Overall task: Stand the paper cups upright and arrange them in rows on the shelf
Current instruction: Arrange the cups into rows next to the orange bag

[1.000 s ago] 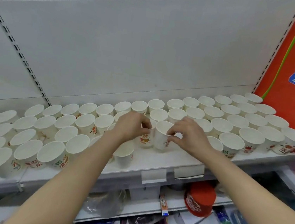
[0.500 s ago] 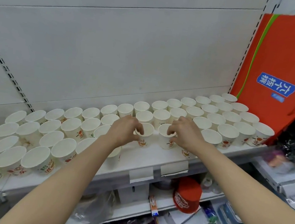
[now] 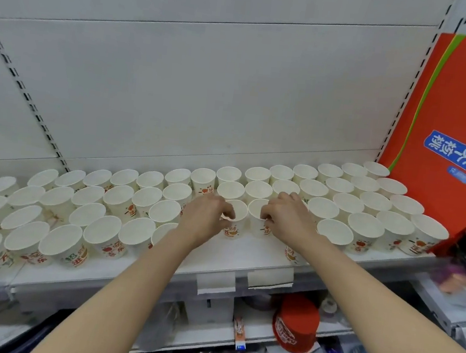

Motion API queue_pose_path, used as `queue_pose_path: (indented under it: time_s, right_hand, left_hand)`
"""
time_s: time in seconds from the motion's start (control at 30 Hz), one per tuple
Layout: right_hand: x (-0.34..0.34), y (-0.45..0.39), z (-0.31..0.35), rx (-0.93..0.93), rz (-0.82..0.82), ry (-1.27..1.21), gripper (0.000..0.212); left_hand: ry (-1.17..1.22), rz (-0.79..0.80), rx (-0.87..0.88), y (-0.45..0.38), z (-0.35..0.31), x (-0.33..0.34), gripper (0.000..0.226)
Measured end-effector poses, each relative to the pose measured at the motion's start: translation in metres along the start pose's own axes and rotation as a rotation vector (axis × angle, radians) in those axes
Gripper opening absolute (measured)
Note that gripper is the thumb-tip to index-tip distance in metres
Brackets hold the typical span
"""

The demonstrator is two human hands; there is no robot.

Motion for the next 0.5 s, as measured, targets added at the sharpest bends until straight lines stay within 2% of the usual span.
queue_pose_path:
  time_s: [0.1, 0.2, 0.3, 0.4, 0.5]
  right_hand:
    - [0.000, 0.001, -0.002, -0.003, -0.081, -0.048, 0.015]
    - [-0.003, 0.008, 0.008, -0.044, -0.274, -0.204, 0.016]
    - [-0.003, 0.015, 0.046, -0.161, -0.327, -0.318, 0.010]
    - [0.003, 0.022, 0.095, -0.264, -0.272, -0.366, 0.007]
    - [0.013, 0.025, 0.132, -0.302, -0.224, -0.388, 0.014]
  left_hand:
    - [0.041, -0.071, -0.070, 0.020, 0.009, -0.013, 0.020]
    - [0.040, -0.189, -0.212, 0.061, 0.034, -0.035, 0.013]
    - [0.014, -0.302, -0.396, 0.115, 0.068, -0.054, 0.006]
    - [-0.024, -0.239, -0.473, 0.152, 0.094, -0.060, 0.013]
    - [-0.032, -0.099, -0.428, 0.165, 0.104, -0.060, 0.020]
Point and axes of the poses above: each hand's wrist, its own y-axis away from the middle knuckle, its own x-axis out of the palm, z = x × y, the point moved 5 cm from there along -y, towards the middle knuckle, and after that the axes turned 7 degrees about x, right-handed, at the moved point
